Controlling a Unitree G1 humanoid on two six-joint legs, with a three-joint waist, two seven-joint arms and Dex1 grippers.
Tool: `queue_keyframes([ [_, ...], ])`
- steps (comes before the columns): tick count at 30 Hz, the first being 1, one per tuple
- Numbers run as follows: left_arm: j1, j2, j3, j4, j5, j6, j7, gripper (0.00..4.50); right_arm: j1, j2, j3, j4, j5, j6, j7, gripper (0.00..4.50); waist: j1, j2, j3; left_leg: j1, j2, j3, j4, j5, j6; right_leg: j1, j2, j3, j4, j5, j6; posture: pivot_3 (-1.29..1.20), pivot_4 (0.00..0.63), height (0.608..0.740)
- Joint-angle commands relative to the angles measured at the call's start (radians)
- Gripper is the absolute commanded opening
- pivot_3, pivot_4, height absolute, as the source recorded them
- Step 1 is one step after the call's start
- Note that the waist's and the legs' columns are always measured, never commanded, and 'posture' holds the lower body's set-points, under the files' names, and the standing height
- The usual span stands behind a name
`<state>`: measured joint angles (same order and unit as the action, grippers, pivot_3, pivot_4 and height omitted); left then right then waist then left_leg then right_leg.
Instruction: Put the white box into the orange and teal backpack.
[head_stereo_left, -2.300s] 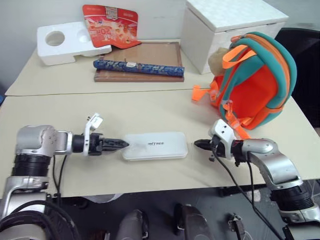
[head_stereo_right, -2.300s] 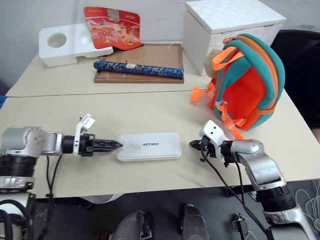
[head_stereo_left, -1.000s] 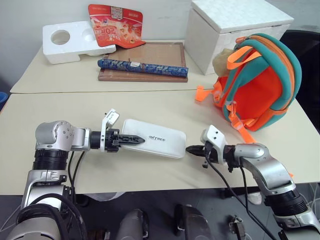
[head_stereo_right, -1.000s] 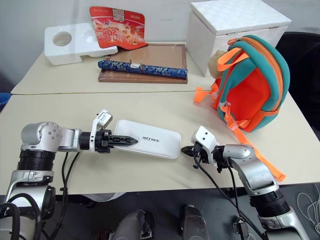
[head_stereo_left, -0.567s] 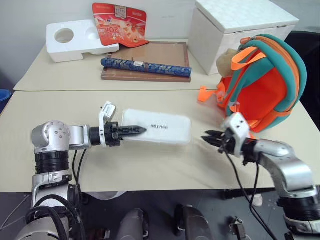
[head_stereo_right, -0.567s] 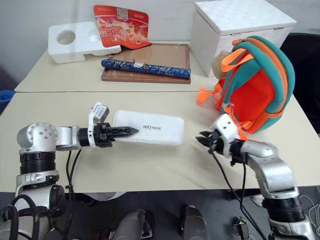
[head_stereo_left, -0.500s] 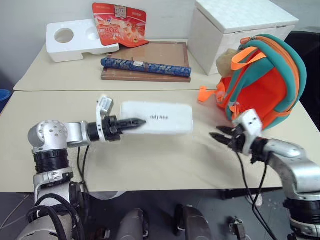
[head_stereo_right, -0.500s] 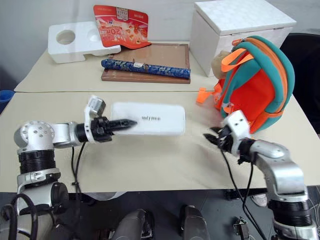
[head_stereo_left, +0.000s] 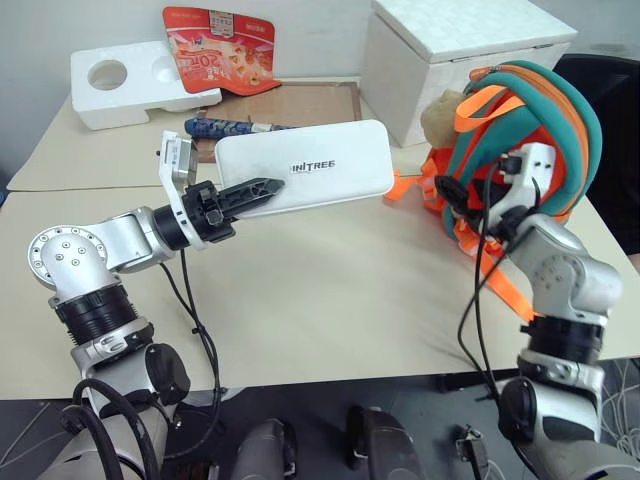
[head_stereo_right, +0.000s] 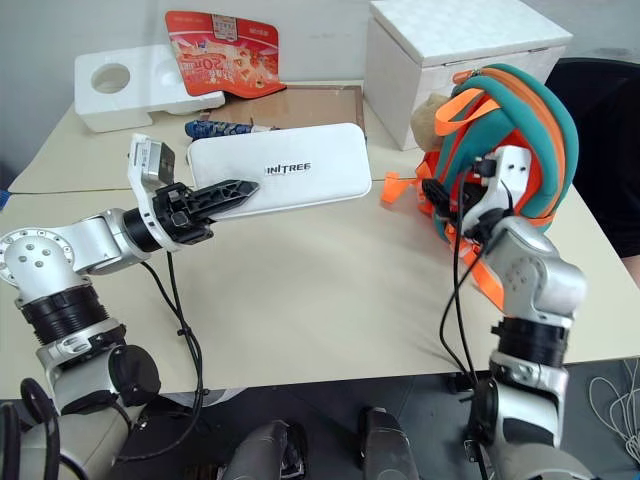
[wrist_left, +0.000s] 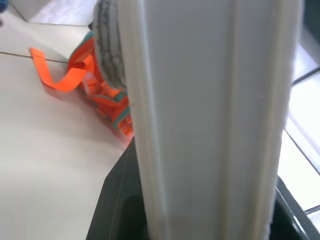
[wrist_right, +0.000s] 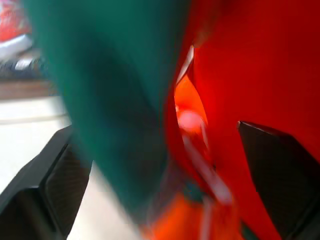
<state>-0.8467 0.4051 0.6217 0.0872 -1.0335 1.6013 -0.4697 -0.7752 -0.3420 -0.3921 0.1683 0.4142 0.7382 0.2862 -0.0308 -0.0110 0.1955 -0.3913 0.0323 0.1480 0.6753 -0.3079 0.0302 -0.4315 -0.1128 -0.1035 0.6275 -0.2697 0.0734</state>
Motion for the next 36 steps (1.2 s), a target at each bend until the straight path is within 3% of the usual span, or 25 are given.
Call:
queue_keyframes([
  [1, -0.017, 0.031, 0.005, -0.020, -0.024, -0.041, -0.009, 1.39, -0.108, 0.004, -0.009, 0.160, -0.022, -0.154, -0.027, 4.48, -0.001, 0.000, 0.000, 0.000, 0.000, 0.000, 0.000, 0.000, 0.000, 0.000, 0.000, 0.000, 0.000, 0.000, 0.000, 0.00, 0.150, 0.740],
  [4, -0.007, 0.046, -0.003, -0.024, -0.020, -0.065, -0.005, 1.39, -0.158, -0.005, 0.021, 0.275, -0.054, -0.267, 0.005, 3.91, -0.001, 0.000, 0.000, 0.000, -0.001, 0.001, -0.001, 0.000, 0.000, 0.000, 0.000, 0.000, -0.001, 0.000, 0.000, 0.00, 0.150, 0.740],
  [9, 0.007, 0.077, -0.009, -0.031, -0.014, -0.107, 0.001, 1.39, -0.151, -0.026, 0.065, 0.263, -0.032, -0.293, 0.116, 2.19, -0.002, 0.000, 0.000, 0.000, -0.001, 0.001, -0.001, 0.000, 0.000, -0.001, 0.000, 0.001, 0.000, 0.000, 0.000, 0.00, 0.150, 0.740],
  [16, 0.011, 0.163, -0.072, -0.012, 0.002, -0.181, -0.061, 1.39, -0.039, -0.122, 0.140, -0.077, 0.182, -0.031, 0.412, 0.12, -0.002, 0.000, 0.000, 0.000, 0.000, 0.001, -0.006, 0.001, -0.001, -0.002, 0.000, 0.001, -0.002, 0.000, 0.000, 0.00, 0.150, 0.740],
  [21, -0.032, 0.241, -0.132, 0.053, 0.034, -0.274, -0.156, 1.39, 0.078, -0.344, 0.164, -0.364, 0.403, 0.192, 0.670, 0.05, 0.004, 0.000, 0.000, 0.000, 0.000, 0.001, -0.008, 0.002, -0.002, -0.003, 0.000, 0.000, -0.004, 0.000, 0.000, 0.00, 0.150, 0.740],
  [28, -0.122, 0.275, -0.188, 0.115, 0.035, -0.353, -0.274, 1.39, 0.122, -0.603, 0.048, -0.438, 0.677, 0.402, 0.853, 0.05, 0.006, -0.002, 0.001, 0.000, -0.001, 0.002, -0.008, 0.002, 0.000, -0.002, -0.001, -0.002, -0.005, 0.000, 0.001, 0.00, 0.150, 0.740],
  [36, -0.131, 0.212, -0.220, 0.028, -0.020, -0.399, -0.349, 1.39, 0.203, -0.716, 0.010, -0.439, 0.779, 0.470, 0.900, 0.05, 0.008, -0.005, 0.003, 0.000, -0.001, 0.001, -0.008, 0.002, 0.000, -0.001, -0.002, -0.001, -0.006, 0.001, 0.001, 0.00, 0.150, 0.740],
])
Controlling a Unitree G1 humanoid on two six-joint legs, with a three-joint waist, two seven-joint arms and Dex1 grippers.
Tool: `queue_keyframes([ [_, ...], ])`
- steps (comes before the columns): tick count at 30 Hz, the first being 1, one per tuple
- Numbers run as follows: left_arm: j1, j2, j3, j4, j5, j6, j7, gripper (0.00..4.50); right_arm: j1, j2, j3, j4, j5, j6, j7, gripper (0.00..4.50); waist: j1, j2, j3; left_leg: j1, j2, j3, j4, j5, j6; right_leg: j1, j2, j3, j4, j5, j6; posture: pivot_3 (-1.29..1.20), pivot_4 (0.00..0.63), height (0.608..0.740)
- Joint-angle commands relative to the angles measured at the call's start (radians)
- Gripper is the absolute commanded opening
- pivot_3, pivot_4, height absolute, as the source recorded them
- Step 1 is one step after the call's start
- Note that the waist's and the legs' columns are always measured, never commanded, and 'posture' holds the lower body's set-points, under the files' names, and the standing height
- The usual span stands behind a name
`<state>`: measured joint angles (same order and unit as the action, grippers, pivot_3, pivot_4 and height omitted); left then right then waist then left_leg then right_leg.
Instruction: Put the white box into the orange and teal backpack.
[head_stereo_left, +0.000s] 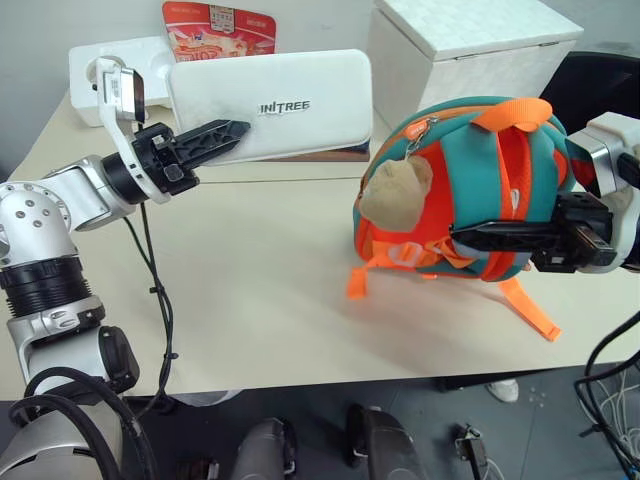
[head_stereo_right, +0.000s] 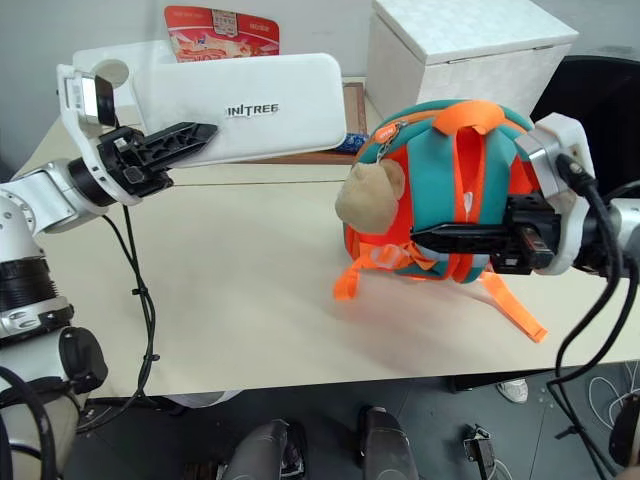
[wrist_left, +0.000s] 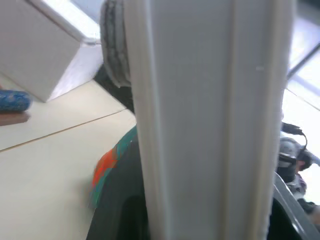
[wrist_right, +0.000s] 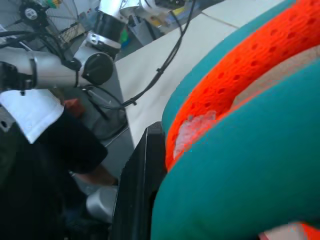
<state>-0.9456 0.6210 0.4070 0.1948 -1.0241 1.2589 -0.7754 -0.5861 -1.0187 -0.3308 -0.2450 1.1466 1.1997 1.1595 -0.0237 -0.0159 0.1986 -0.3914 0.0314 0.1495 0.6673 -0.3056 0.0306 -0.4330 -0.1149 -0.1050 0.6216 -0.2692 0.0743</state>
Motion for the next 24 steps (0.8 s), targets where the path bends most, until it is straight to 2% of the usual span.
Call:
queue_keyframes([
  [1, -0.028, -0.011, -0.029, -0.096, -0.012, -0.080, -0.054, 1.39, 0.019, -0.043, -0.053, -0.025, 0.055, 0.011, 0.026, 0.05, 0.002, 0.000, 0.000, 0.000, 0.000, 0.000, 0.000, 0.000, 0.000, 0.000, 0.000, 0.000, 0.000, 0.000, 0.000, 0.00, 0.150, 0.740],
  [6, -0.010, -0.020, -0.147, -0.133, 0.095, -0.225, -0.117, 1.39, 0.009, -0.040, -0.044, 0.001, 0.069, 0.006, -0.009, 0.05, 0.009, 0.000, 0.000, 0.000, 0.000, 0.000, 0.001, 0.000, 0.000, 0.000, 0.000, 0.000, -0.001, 0.000, 0.000, 0.00, 0.150, 0.740],
  [15, -0.112, 0.000, -0.225, 0.050, 0.232, -0.393, -0.226, 1.39, 0.028, -0.040, -0.053, -0.025, 0.105, 0.008, -0.039, 0.05, 0.025, 0.000, 0.000, 0.000, -0.001, 0.000, 0.003, 0.000, 0.001, 0.000, 0.000, -0.001, -0.001, 0.000, 0.000, 0.00, 0.150, 0.740],
  [24, -0.109, 0.025, -0.381, 0.086, 0.402, -0.558, -0.407, 1.39, 0.026, -0.050, -0.054, -0.026, 0.115, 0.003, -0.050, 0.05, 0.025, 0.000, 0.000, -0.001, -0.001, 0.000, 0.003, -0.001, 0.002, 0.000, 0.001, -0.003, -0.001, 0.000, 0.000, 0.00, 0.150, 0.740],
])
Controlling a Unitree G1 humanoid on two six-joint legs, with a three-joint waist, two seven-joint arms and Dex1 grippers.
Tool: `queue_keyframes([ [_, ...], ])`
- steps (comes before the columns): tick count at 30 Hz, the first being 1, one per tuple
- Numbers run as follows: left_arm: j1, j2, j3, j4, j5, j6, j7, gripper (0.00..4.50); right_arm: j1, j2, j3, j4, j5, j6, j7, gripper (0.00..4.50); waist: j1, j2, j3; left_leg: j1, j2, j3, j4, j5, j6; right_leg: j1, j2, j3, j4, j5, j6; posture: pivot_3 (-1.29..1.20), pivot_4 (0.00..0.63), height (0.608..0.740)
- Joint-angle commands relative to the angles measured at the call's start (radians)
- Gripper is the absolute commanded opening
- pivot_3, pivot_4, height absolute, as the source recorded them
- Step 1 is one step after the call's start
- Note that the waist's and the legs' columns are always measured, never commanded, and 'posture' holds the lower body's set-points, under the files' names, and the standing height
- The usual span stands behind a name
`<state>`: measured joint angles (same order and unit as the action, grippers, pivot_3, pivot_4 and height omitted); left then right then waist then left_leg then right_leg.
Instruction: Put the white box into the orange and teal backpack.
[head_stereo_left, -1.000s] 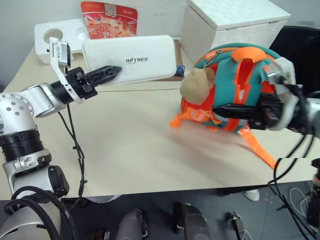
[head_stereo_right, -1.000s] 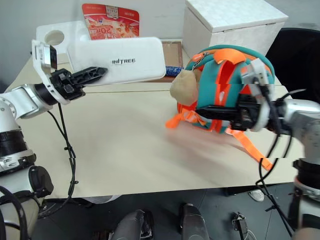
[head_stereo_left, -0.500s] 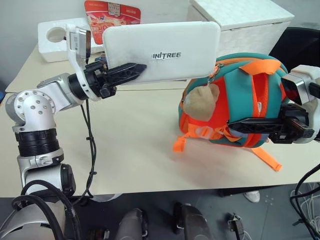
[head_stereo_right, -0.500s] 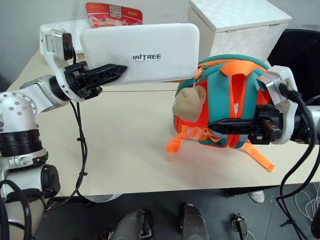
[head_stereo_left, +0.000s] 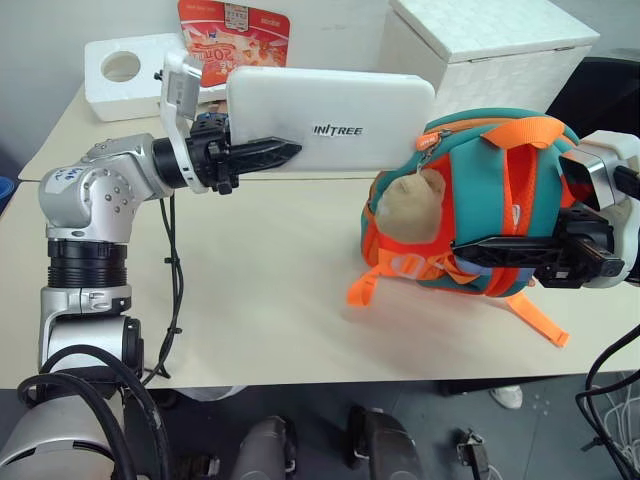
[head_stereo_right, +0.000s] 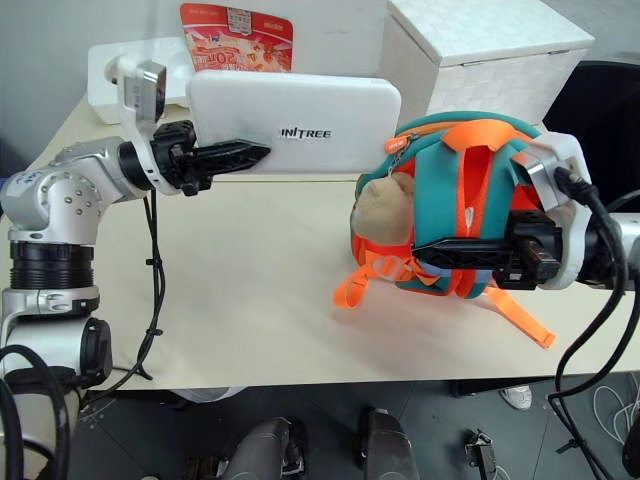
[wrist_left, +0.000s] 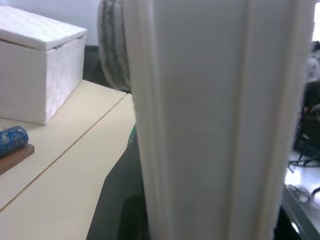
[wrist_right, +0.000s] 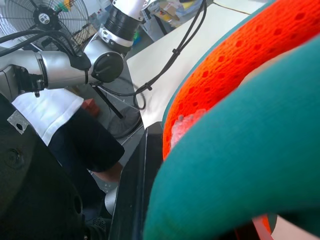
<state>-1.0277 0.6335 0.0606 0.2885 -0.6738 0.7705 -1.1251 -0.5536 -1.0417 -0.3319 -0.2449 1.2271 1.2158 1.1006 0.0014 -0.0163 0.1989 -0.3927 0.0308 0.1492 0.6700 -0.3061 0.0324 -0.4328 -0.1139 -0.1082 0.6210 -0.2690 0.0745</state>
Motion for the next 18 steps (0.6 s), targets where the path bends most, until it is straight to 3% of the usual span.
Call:
queue_keyframes([
  [1, -0.029, 0.012, -0.057, 0.002, 0.084, -0.102, -0.070, 1.39, -0.006, -0.031, -0.057, -0.026, 0.037, -0.012, 0.012, 0.05, 0.000, 0.000, 0.000, 0.000, 0.000, 0.000, 0.000, 0.000, 0.000, 0.000, 0.000, 0.000, 0.000, 0.000, 0.000, 0.00, 0.150, 0.740],
  [10, -0.093, 0.002, -0.170, 0.139, 0.289, -0.360, -0.192, 1.39, -0.018, -0.057, -0.066, -0.012, 0.058, -0.010, 0.030, 0.05, 0.006, 0.000, 0.000, -0.005, 0.001, -0.003, 0.011, -0.003, 0.004, -0.001, -0.001, -0.001, 0.000, 0.000, 0.001, 0.00, 0.150, 0.740],
  [18, -0.141, -0.072, -0.191, 0.235, 0.348, -0.434, -0.229, 1.39, 0.005, -0.046, -0.070, -0.025, 0.051, -0.024, 0.035, 0.05, 0.008, 0.000, 0.000, -0.014, -0.001, -0.001, 0.014, -0.003, 0.006, -0.010, 0.000, -0.003, 0.005, 0.002, 0.003, 0.00, 0.150, 0.740],
])
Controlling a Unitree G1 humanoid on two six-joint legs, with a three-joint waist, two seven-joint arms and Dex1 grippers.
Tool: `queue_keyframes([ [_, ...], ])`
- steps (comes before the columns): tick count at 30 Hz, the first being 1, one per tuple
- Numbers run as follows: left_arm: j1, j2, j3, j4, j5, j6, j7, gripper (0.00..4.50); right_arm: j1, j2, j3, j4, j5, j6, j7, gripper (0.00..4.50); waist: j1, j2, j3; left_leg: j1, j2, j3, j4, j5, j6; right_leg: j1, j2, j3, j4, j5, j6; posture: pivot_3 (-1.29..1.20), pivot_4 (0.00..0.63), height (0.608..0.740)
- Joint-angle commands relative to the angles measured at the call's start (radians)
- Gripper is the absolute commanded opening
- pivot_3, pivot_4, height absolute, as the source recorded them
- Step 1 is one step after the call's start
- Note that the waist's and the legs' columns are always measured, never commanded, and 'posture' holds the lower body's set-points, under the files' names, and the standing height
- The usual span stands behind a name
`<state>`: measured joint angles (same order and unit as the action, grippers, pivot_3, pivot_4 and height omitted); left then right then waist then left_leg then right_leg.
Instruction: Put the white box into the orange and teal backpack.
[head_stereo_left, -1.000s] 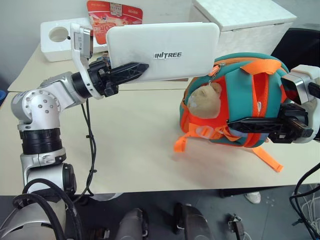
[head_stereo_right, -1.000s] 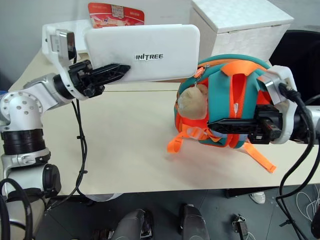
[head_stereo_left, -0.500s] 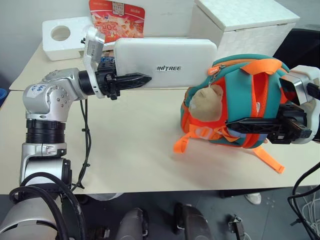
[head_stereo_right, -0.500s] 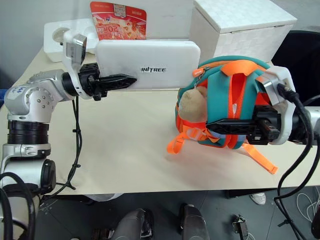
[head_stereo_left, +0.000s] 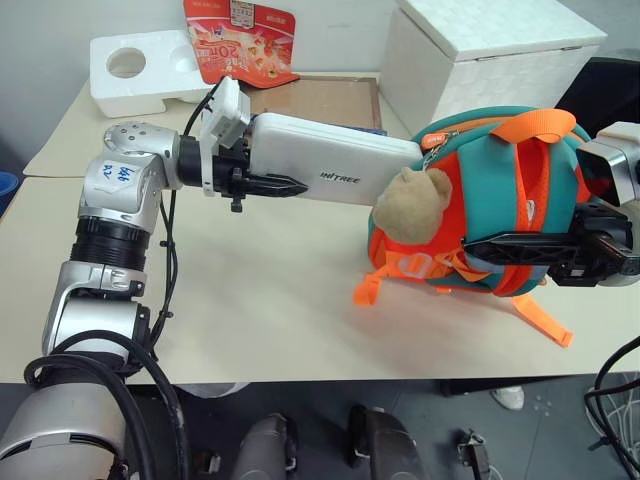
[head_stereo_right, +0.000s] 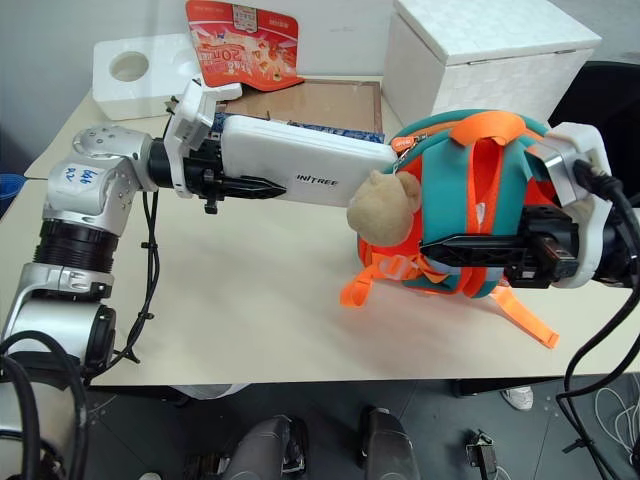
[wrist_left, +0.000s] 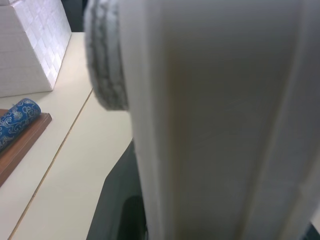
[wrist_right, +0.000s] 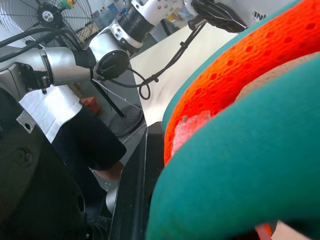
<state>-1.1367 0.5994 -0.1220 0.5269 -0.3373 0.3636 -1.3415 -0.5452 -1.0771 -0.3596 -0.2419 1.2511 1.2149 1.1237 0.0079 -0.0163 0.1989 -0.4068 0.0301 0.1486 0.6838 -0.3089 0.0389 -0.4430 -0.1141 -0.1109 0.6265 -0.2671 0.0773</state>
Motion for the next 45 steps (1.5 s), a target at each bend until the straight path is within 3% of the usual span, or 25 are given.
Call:
queue_keyframes([
  [1, -0.035, -0.059, -0.011, 0.001, 0.014, -0.033, -0.013, 1.39, -0.003, -0.009, -0.040, -0.030, 0.028, -0.025, 0.011, 0.05, 0.005, 0.000, 0.000, 0.000, 0.000, 0.000, 0.000, 0.000, 0.000, 0.000, 0.000, -0.001, 0.000, 0.000, 0.000, 0.00, 0.150, 0.740],
  [14, -0.197, -0.446, -0.064, 0.337, 0.162, -0.218, 0.104, 1.39, -0.029, 0.101, 0.042, -0.066, -0.018, -0.099, -0.068, 0.05, 0.016, 0.000, 0.000, -0.002, -0.002, 0.001, 0.002, 0.001, 0.003, 0.000, 0.000, -0.002, -0.004, 0.002, 0.003, 0.00, 0.150, 0.740],
  [16, -0.207, -0.476, -0.064, 0.369, 0.182, -0.230, 0.126, 2.10, -0.019, 0.119, 0.042, -0.075, -0.020, -0.105, -0.097, 0.00, 0.012, 0.000, 0.000, -0.001, -0.002, 0.001, 0.002, 0.001, 0.003, -0.001, 0.000, -0.001, -0.004, 0.002, 0.003, 0.00, 0.150, 0.740],
  [19, -0.195, -0.446, -0.050, 0.343, 0.188, -0.222, 0.099, 2.97, 0.005, 0.130, 0.039, -0.090, -0.026, -0.110, -0.126, 0.00, 0.012, 0.000, 0.000, -0.001, -0.001, 0.001, 0.002, 0.001, 0.003, -0.001, 0.000, -0.001, -0.004, 0.002, 0.003, 0.00, 0.150, 0.740],
  [24, -0.151, -0.260, -0.013, 0.135, 0.147, -0.127, 0.008, 4.45, 0.054, 0.133, 0.008, -0.104, -0.018, -0.120, -0.154, 0.00, -0.007, 0.000, 0.000, 0.000, 0.000, 0.001, 0.002, 0.001, 0.002, -0.001, -0.001, -0.001, -0.002, 0.002, 0.002, 0.00, 0.150, 0.740],
  [29, 0.007, -0.040, -0.001, -0.207, 0.049, 0.018, -0.163, 4.49, 0.086, 0.134, -0.002, -0.106, -0.018, -0.132, -0.158, 0.00, -0.011, 0.000, 0.000, 0.000, 0.000, 0.001, 0.000, 0.002, 0.002, -0.001, 0.000, 0.000, 0.001, 0.002, 0.002, 0.00, 0.150, 0.740],
  [32, 0.030, 0.003, 0.069, -0.308, -0.049, 0.173, -0.121, 4.49, 0.089, 0.140, 0.001, -0.104, -0.015, -0.137, -0.165, 0.00, -0.004, 0.000, 0.000, -0.001, -0.001, 0.001, 0.002, 0.002, 0.002, -0.001, 0.000, 0.000, 0.001, 0.002, 0.002, 0.00, 0.150, 0.740],
  [34, 0.011, -0.048, 0.115, -0.334, -0.091, 0.248, -0.006, 4.49, 0.090, 0.143, 0.005, -0.103, -0.010, -0.139, -0.167, 0.00, 0.009, 0.000, 0.000, -0.003, -0.001, -0.002, 0.005, 0.002, 0.004, 0.000, -0.001, 0.001, 0.000, 0.002, 0.002, 0.00, 0.150, 0.740],
  [40, -0.023, -0.199, 0.116, -0.289, -0.021, 0.153, 0.239, 4.49, 0.099, 0.153, 0.006, -0.112, 0.002, -0.141, -0.179, 0.00, 0.016, 0.000, 0.000, 0.000, -0.002, -0.005, 0.010, -0.001, 0.008, 0.009, -0.002, 0.004, -0.004, 0.004, 0.006, 0.00, 0.150, 0.740],
  [45, -0.030, -0.206, 0.023, -0.192, 0.082, 0.042, 0.250, 4.49, 0.116, 0.153, -0.011, -0.125, 0.030, -0.138, -0.199, 0.00, 0.008, 0.000, 0.000, 0.001, -0.001, -0.003, 0.008, -0.002, 0.007, 0.008, 0.000, 0.002, -0.002, 0.004, 0.006, 0.00, 0.150, 0.740],
])
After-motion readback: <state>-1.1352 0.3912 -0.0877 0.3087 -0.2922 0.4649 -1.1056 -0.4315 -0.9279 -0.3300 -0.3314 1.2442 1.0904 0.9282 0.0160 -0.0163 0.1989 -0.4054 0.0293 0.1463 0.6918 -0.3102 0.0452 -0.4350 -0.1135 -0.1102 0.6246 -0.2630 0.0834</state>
